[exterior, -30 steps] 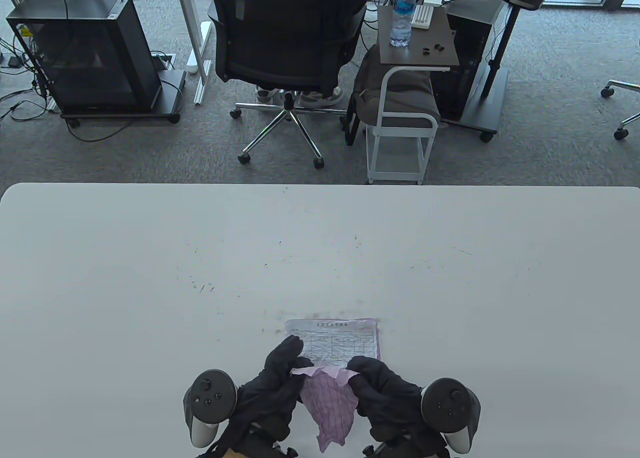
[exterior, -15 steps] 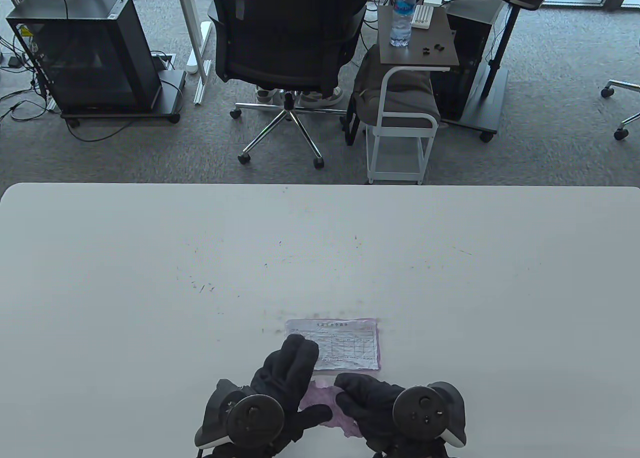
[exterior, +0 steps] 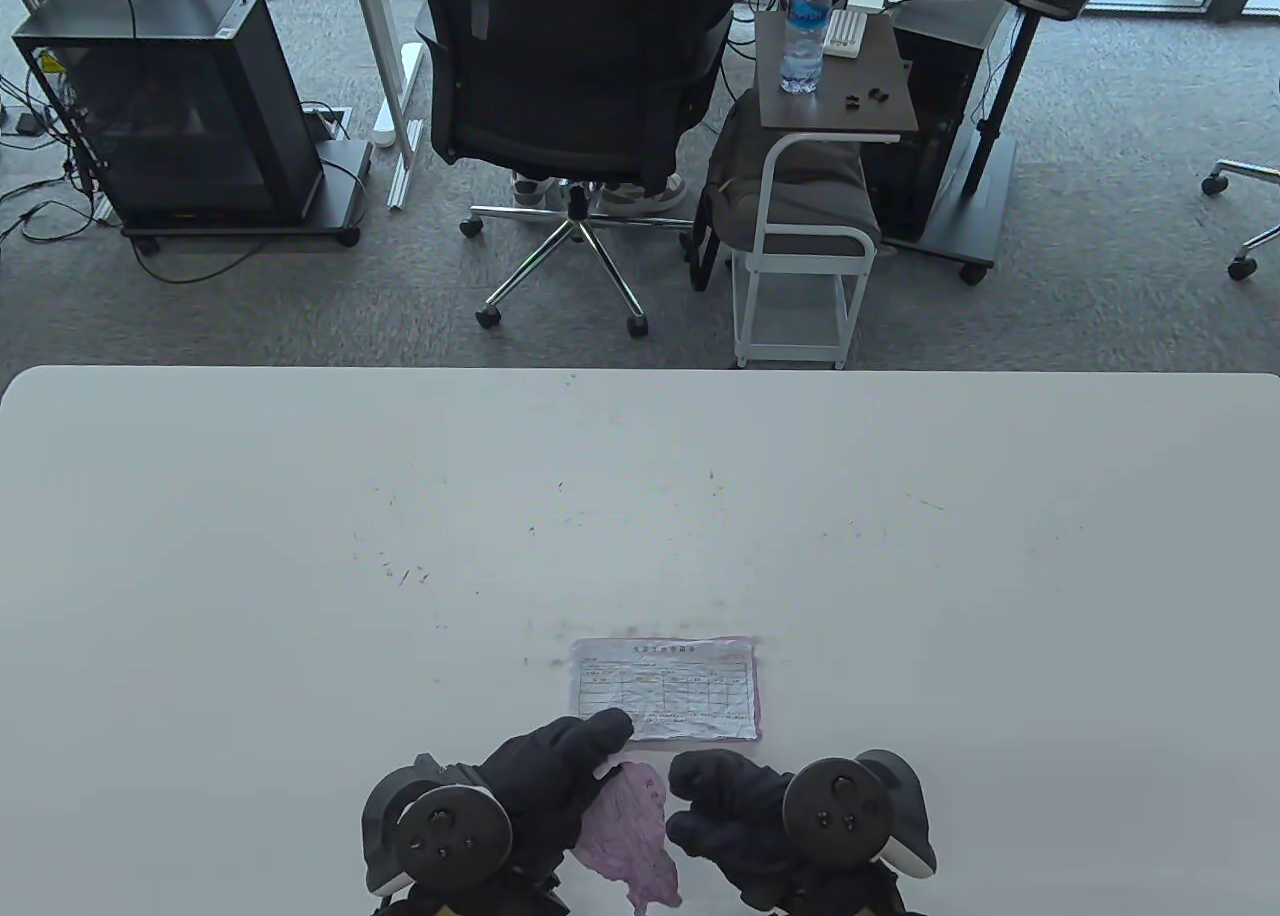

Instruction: Flatten crumpled invoices and stack

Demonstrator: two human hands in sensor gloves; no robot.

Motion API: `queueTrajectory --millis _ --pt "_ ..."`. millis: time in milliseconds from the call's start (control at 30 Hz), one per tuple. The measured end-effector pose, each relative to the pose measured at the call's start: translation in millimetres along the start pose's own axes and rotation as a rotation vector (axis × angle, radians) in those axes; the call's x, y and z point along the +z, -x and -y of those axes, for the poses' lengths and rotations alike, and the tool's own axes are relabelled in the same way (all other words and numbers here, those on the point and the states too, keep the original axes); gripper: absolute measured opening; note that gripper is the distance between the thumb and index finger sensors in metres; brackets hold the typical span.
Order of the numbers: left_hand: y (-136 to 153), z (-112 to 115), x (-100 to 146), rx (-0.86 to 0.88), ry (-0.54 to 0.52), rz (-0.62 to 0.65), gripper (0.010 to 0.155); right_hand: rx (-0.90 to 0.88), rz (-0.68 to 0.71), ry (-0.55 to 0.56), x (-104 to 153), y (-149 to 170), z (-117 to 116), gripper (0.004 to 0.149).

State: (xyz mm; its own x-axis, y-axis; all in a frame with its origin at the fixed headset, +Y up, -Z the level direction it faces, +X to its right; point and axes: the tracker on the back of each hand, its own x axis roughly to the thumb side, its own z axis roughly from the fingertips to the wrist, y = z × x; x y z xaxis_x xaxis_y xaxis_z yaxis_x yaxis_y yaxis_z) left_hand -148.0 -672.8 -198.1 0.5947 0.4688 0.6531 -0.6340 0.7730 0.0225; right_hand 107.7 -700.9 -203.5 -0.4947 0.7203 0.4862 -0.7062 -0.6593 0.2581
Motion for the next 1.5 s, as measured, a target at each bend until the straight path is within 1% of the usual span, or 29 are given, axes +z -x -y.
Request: queueTrajectory --millis 33,67,100,133,167,233,267,300,367,400,467,500,533,567,700,833,900,967,1033,1133,1233,1300,1333,1367,1400,1433,1467,1500 --pt "-2 0 0 -0.018 0.004 0.012 0.041 -0.047 0.003 0.043 1 2 3 0.058" --pt "-4 0 -1 -0.035 0.015 0.032 0.041 -0.147 0.007 0.087 2 4 5 0.060" --pt "-6 1 -1 -0.044 0.020 0.042 0.041 -0.227 0.006 0.096 2 6 5 0.059" --pt "-10 2 -2 -0.057 0.015 0.062 0.042 -0.343 0.008 0.072 2 8 3 0.058" --pt "-14 4 -4 -0.066 0.020 0.083 0.042 -0.457 0.014 0.006 1 10 -2 0.059" --pt "-21 7 -5 -0.095 0.021 0.110 0.042 -0.574 0.018 -0.044 0 10 -9 0.068" --pt "-22 7 -6 -0.105 0.018 0.118 0.042 -0.587 0.020 -0.054 -1 10 -11 0.074" --pt "-22 7 -6 -0.094 0.012 0.119 0.042 -0.581 0.021 -0.069 -3 9 -14 0.079" --pt "-22 8 -5 -0.081 0.007 0.116 0.042 -0.540 0.022 -0.138 -7 6 -21 0.081" --pt "-22 7 -5 -0.087 0.008 0.111 0.042 -0.511 0.019 -0.196 -9 5 -26 0.076" --pt "-19 5 -4 -0.095 0.001 0.092 0.042 -0.499 0.004 -0.236 -10 3 -31 0.056" --pt "-16 4 -4 -0.057 -0.007 0.071 0.042 -0.495 -0.006 -0.245 -11 2 -33 0.046" --pt "-14 4 -4 -0.039 -0.005 0.057 0.042 -0.492 -0.009 -0.248 -11 2 -33 0.042" --pt "-10 3 -3 -0.002 0.007 0.034 0.042 -0.484 -0.024 -0.245 -11 3 -31 0.041" --pt "-1 0 -1 0.075 -0.007 -0.018 0.042 -0.442 -0.099 -0.297 -8 13 -28 0.037" --pt "6 -6 2 0.144 -0.020 -0.056 0.042 -0.404 -0.151 -0.222 -6 22 -22 0.038" --pt "9 -9 4 0.138 -0.045 -0.070 0.042 -0.391 -0.163 -0.186 -5 24 -20 0.036" --pt "12 -12 5 0.125 -0.061 -0.082 0.042 -0.388 -0.178 -0.195 -5 26 -19 0.034" --pt "14 -13 6 0.111 -0.063 -0.090 0.042 -0.348 -0.186 -0.206 -4 26 -18 0.033" --pt "15 -16 7 0.104 -0.064 -0.105 0.042 -0.292 -0.188 -0.242 -5 26 -17 0.033" --pt "18 -16 7 0.152 -0.062 -0.133 0.042 -0.232 -0.194 -0.227 -4 24 -11 0.033" --pt "21 -19 9 0.161 -0.085 -0.151 0.042 -0.123 -0.232 -0.245 -2 25 -7 0.032" --pt "22 -19 9 0.182 -0.086 -0.156 0.042 -0.026 -0.274 -0.265 -1 26 -5 0.033" --pt "23 -19 9 0.192 -0.082 -0.154 0.042 0.041 -0.284 -0.263 1 27 -2 0.039" --pt "23 -20 10 0.195 -0.070 -0.156 0.042 0.094 -0.270 -0.234 2 28 4 0.050" --pt "23 -20 10 0.185 -0.072 -0.153 0.042 0.063 -0.263 -0.186 3 28 10 0.056" --pt "22 -20 10 0.177 -0.075 -0.150 0.042 0.007 -0.253 -0.162 4 28 12 0.060" --pt "22 -20 10 0.181 -0.073 -0.147 0.042 -0.092 -0.226 -0.124 6 28 16 0.064"
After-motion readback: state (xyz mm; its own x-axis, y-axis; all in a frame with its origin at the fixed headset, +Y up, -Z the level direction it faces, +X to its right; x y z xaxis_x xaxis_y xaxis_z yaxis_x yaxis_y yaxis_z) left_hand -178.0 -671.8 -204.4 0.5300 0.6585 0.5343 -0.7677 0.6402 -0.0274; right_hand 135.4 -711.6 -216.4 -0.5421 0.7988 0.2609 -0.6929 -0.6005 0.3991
